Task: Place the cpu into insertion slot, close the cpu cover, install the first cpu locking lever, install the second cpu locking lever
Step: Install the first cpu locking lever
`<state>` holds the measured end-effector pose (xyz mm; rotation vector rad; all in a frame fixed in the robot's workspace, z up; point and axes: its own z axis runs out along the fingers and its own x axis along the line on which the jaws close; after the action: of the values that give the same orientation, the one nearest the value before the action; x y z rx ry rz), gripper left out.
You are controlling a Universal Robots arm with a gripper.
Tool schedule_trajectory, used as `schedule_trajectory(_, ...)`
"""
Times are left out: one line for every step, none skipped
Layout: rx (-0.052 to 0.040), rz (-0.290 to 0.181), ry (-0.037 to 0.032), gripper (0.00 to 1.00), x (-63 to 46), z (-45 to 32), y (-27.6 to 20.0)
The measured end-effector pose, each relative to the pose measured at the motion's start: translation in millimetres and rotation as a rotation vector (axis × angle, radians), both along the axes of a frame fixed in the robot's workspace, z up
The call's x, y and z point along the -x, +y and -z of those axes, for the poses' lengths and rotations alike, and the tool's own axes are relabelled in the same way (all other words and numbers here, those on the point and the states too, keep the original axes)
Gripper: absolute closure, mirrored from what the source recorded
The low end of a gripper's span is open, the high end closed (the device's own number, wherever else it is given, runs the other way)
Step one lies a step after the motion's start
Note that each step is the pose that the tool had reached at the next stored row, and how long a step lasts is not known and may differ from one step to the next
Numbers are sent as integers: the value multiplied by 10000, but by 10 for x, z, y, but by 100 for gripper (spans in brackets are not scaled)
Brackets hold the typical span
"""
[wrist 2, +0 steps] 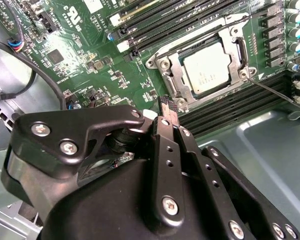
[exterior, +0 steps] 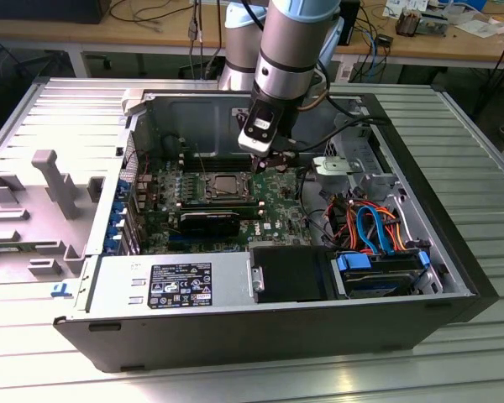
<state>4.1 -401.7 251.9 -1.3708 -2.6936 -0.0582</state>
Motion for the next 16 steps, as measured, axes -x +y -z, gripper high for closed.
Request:
schedule_trajectory(0,-46,0,89,0,0,0)
schedule_trajectory(0,-69,0,89,0,0,0)
schedule_trajectory(0,-84,0,89,0,0,0)
schedule_trajectory(0,-101,0,89,0,0,0)
schedule_trajectory(0,-116,0,89,0,0,0)
schedule_trajectory(0,-133,0,89,0,0,0)
schedule_trajectory(0,-150,0,89,0,0,0)
schedule_trajectory(0,-185,0,89,0,0,0)
schedule_trajectory(0,-217,0,89,0,0,0)
schedule_trajectory(0,-247,0,89,0,0,0)
schedule_trajectory(-1,-278,0,89,0,0,0)
schedule_trajectory(0,-298,0,89,0,0,0)
schedule_trajectory(0,-314,0,89,0,0,0)
schedule_trajectory(0,-334,0,89,0,0,0)
schedule_trajectory(-1,-350,0,89,0,0,0)
schedule_trajectory(0,-367,0,89,0,0,0)
